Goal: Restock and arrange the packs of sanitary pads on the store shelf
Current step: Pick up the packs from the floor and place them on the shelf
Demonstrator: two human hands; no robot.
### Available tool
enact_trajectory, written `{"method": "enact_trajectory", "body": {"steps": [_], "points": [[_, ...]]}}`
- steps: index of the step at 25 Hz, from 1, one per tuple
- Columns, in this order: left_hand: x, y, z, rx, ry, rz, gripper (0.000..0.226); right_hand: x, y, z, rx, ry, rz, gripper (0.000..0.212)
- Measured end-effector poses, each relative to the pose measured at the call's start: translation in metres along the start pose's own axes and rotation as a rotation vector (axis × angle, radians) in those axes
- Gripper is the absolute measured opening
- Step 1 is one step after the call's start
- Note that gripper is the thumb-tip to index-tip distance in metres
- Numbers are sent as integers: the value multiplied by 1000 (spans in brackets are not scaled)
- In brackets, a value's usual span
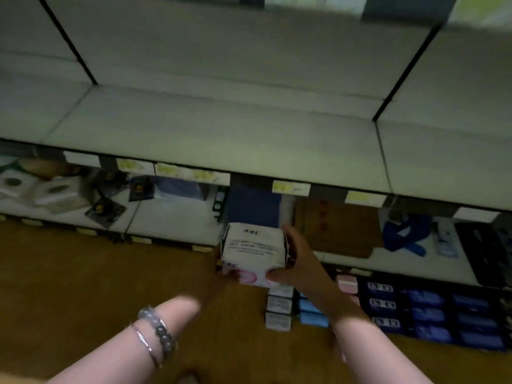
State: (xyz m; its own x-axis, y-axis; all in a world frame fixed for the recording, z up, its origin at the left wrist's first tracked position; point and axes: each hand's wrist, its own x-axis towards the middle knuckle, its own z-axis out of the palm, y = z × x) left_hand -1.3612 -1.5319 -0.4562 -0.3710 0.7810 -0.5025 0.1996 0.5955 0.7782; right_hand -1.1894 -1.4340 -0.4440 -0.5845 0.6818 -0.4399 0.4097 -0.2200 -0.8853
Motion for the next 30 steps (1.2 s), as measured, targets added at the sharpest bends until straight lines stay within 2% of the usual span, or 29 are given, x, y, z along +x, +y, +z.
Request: {"method": "enact_trajectory", "body": {"steps": [3, 6, 9, 11, 14, 15, 18, 22, 30], "points": [[46, -60, 13, 114, -45, 17, 47, 39, 60, 14, 9, 10, 30, 95], [89, -112, 33, -30, -94, -71, 42, 78, 119, 30, 25, 27, 44, 98], [130, -168, 65, -44, -155, -54, 56, 119, 194, 48, 34, 45, 69, 100], [156, -205, 84, -53, -165, -80, 64, 144, 244, 60, -16, 50, 60, 97], [200, -277, 119, -75, -184, -119, 57, 185, 327, 80, -139, 26, 52, 94], [208, -281, 119, -48, -183, -115, 55, 192, 329, 77, -171, 12, 43, 92], [256, -346, 146, 24, -240, -124, 58, 233, 401, 86, -425, -59, 42, 87], [304, -385, 171, 50, -291, -92, 55, 279, 445, 84, -715, -127, 39, 99], [326, -386, 185, 87, -270, -97, 56, 307, 454, 85, -984, -66, 7, 92]]}}
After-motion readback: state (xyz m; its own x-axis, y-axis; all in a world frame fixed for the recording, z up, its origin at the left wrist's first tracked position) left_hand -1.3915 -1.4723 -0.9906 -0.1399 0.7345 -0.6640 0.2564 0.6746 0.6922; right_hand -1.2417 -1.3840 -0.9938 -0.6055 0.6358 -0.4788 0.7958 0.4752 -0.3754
